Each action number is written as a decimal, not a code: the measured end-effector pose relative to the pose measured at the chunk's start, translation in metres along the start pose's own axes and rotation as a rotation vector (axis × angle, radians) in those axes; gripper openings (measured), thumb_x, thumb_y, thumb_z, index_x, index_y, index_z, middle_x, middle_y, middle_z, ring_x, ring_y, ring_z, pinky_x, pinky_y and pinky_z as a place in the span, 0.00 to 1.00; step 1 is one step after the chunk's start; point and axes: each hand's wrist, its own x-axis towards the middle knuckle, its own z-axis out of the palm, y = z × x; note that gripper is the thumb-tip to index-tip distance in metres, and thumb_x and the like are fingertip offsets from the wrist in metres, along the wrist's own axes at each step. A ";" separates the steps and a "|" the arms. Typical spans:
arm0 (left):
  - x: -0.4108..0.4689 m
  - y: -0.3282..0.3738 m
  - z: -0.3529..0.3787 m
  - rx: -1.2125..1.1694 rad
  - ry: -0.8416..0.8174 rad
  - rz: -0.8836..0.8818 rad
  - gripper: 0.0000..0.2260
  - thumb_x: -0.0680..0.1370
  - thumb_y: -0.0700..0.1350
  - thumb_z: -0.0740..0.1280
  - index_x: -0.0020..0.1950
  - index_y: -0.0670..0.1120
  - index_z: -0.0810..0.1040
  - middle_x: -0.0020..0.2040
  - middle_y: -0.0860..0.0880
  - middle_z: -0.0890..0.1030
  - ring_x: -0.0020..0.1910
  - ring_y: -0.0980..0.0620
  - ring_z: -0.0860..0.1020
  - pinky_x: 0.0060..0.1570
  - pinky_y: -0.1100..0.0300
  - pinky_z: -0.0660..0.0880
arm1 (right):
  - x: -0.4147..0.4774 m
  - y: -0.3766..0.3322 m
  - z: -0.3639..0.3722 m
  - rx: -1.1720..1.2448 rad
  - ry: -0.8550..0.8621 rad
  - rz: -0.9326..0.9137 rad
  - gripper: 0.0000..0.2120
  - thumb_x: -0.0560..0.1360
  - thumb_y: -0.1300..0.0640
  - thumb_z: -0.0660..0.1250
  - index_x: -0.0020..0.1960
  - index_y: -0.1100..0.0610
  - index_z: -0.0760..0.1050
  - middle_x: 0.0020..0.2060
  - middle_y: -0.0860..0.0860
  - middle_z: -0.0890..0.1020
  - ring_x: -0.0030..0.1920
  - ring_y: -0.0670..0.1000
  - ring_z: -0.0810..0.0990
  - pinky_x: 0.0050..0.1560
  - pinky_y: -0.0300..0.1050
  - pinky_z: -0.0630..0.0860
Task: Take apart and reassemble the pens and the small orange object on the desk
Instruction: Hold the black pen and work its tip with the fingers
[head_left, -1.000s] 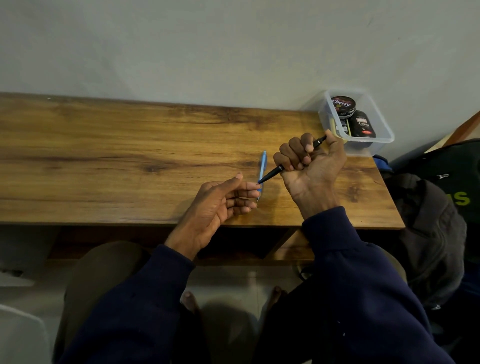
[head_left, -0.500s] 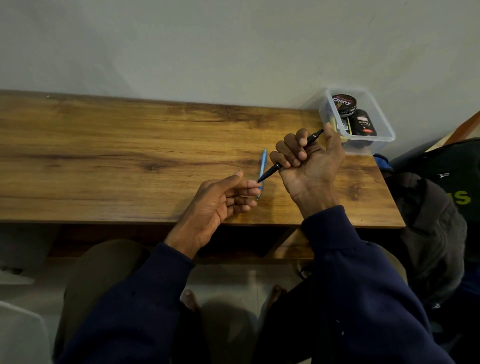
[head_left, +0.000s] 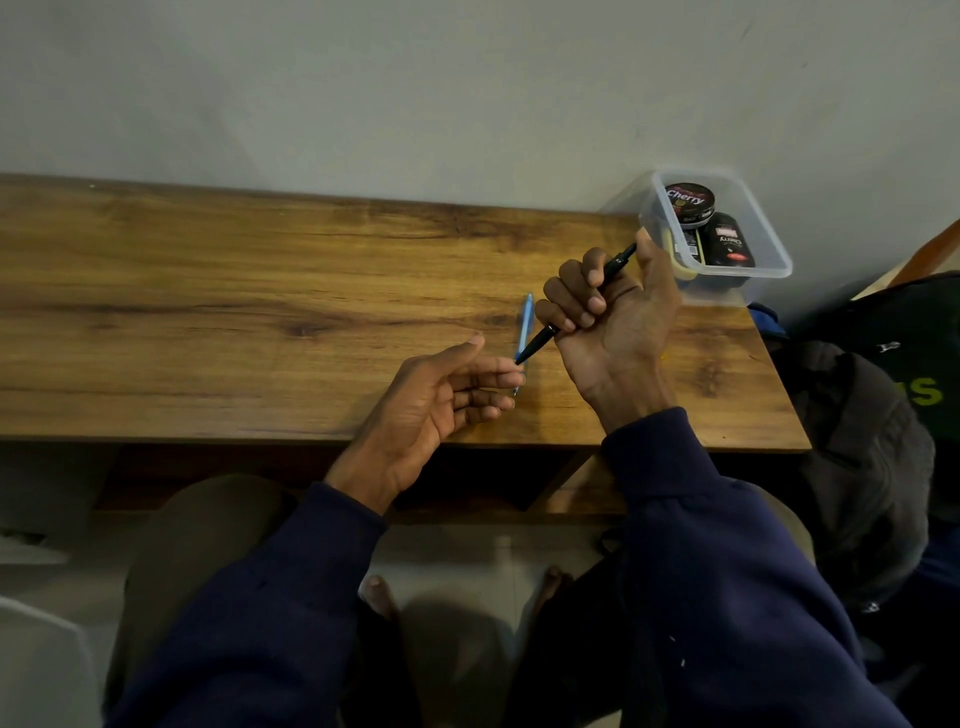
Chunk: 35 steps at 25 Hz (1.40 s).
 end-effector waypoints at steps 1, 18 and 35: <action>0.000 0.000 0.000 -0.001 -0.003 -0.002 0.21 0.83 0.54 0.63 0.60 0.37 0.84 0.56 0.39 0.87 0.46 0.51 0.85 0.45 0.62 0.81 | 0.000 0.000 0.000 -0.009 -0.004 -0.001 0.25 0.83 0.42 0.52 0.34 0.58 0.65 0.22 0.47 0.61 0.29 0.47 0.51 0.30 0.43 0.52; -0.001 -0.001 -0.001 0.014 0.045 0.010 0.19 0.85 0.51 0.62 0.59 0.37 0.84 0.54 0.39 0.87 0.44 0.51 0.85 0.43 0.63 0.81 | 0.007 -0.001 -0.011 0.141 0.090 -0.012 0.24 0.82 0.47 0.52 0.31 0.57 0.66 0.21 0.47 0.60 0.25 0.45 0.54 0.29 0.41 0.53; 0.000 0.000 0.000 0.018 0.048 -0.003 0.19 0.85 0.50 0.62 0.60 0.37 0.84 0.54 0.40 0.87 0.44 0.50 0.85 0.44 0.62 0.81 | 0.009 0.000 -0.014 0.177 0.107 -0.003 0.24 0.81 0.46 0.53 0.31 0.57 0.66 0.21 0.47 0.60 0.24 0.46 0.55 0.28 0.40 0.54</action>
